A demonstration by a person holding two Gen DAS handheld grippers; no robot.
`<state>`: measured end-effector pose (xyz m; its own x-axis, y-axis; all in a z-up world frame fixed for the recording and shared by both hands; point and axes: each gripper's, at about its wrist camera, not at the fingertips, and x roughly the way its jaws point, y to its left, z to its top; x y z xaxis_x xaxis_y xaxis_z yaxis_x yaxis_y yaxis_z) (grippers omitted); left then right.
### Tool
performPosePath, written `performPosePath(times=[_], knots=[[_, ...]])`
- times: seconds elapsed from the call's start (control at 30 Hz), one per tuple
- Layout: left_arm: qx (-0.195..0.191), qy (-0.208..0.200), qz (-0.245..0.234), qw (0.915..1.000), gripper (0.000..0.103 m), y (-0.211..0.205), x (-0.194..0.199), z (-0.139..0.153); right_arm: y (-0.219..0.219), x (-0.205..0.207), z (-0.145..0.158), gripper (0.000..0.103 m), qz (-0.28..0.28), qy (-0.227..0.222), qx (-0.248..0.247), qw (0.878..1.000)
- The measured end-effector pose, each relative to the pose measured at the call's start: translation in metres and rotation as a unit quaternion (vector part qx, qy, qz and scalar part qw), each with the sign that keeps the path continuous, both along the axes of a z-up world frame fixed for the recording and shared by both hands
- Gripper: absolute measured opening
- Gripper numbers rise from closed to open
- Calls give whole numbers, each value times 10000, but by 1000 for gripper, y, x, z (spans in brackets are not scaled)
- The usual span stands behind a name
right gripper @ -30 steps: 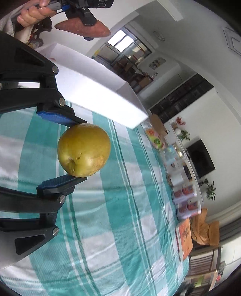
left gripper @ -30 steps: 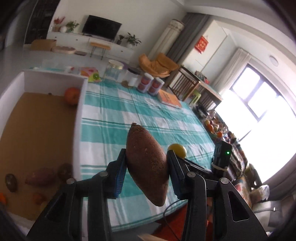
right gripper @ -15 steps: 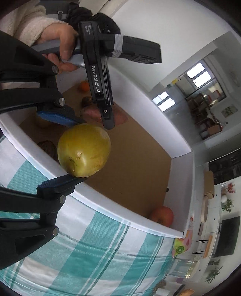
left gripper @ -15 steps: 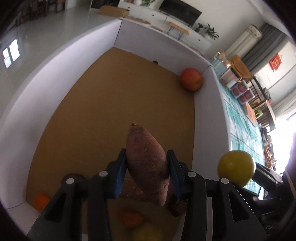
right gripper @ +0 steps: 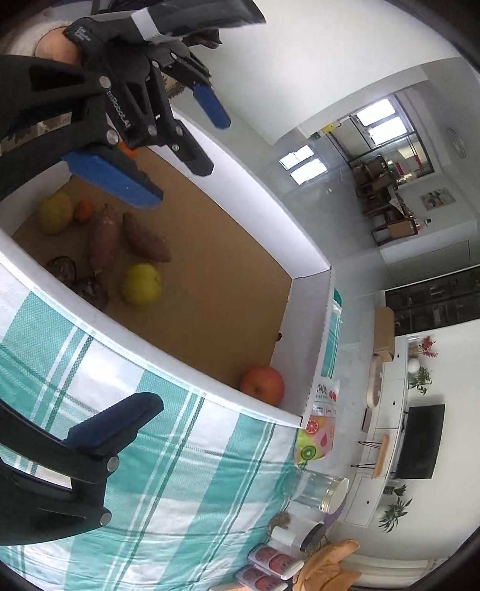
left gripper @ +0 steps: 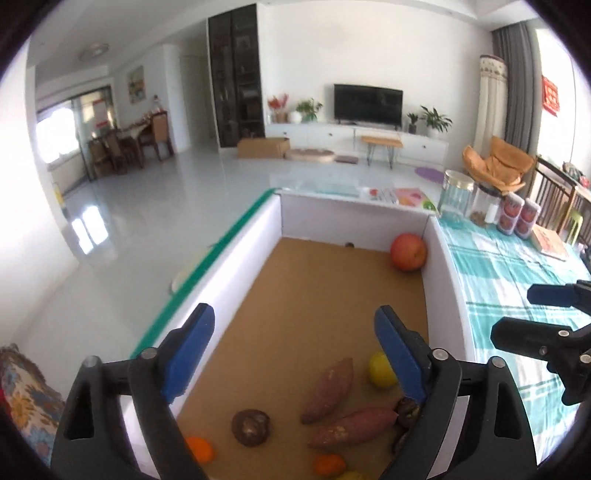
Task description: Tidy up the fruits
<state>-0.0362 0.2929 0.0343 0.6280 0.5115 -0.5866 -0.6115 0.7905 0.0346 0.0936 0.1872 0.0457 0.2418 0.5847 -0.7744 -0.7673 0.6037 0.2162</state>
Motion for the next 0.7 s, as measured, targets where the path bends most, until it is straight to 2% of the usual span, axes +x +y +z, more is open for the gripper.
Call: performPosePath(times=[0.07, 0.23, 0.37, 0.57, 0.7], knots=[[-110, 3, 153, 9998, 91, -3, -10, 4, -4, -6, 2, 100, -62, 68, -39, 9999], [-307, 75, 35, 9995, 91, 3, -33, 2, -13, -32, -5, 100, -35, 204, -233, 9995], [-257, 350, 376, 9983, 91, 3, -35, 0, -12, -52, -7, 100, 23, 112, -439, 9990], [-65, 541, 395, 9977, 91, -2, -36, -4, -4, -69, -8, 100, 110, -91, -638, 9979], [-67, 595, 389, 9974, 91, -3, -40, -6, 1, -75, -11, 100, 137, -140, -719, 9972]])
